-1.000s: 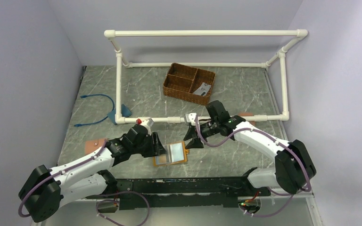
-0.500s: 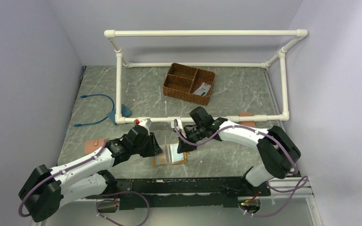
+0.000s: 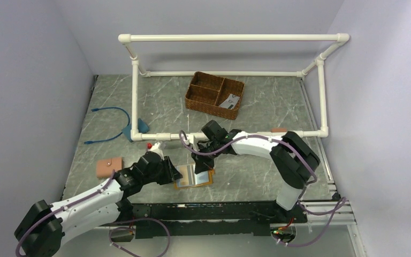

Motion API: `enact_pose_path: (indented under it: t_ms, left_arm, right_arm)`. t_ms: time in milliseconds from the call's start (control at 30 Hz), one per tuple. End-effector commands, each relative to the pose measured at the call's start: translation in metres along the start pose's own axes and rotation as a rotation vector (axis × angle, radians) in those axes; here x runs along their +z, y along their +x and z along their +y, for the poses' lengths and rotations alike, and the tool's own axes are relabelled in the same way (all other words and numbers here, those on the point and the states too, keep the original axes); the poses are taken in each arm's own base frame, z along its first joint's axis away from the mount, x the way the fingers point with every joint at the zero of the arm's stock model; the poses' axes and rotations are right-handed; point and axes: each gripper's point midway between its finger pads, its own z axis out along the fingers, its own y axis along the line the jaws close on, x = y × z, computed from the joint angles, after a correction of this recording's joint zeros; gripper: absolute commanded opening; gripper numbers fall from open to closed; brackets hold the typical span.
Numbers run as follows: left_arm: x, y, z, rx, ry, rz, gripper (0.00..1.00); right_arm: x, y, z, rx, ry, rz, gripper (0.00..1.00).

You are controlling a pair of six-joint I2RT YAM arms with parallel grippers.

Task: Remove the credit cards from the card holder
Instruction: Remove the credit card from the card holder.

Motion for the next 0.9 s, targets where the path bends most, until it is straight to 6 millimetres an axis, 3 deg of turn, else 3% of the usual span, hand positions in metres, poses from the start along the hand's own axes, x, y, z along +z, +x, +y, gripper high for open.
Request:
enact_pose_path:
  t_ms: [0, 567, 867]
  left_arm:
    - [0.001, -0.007, -0.012, -0.028, 0.069, -0.048, 0.33]
    - [0.006, -0.009, -0.004, -0.050, 0.003, -0.048, 0.28]
    - [0.012, -0.004, -0.010, -0.067, 0.036, -0.017, 0.28]
  right_arm:
    - [0.003, -0.009, -0.006, 0.000, -0.003, 0.053, 0.04]
    - [0.007, 0.002, -0.016, 0.002, 0.016, 0.100, 0.04]
    - [0.010, 0.006, -0.019, 0.010, 0.024, 0.120, 0.04]
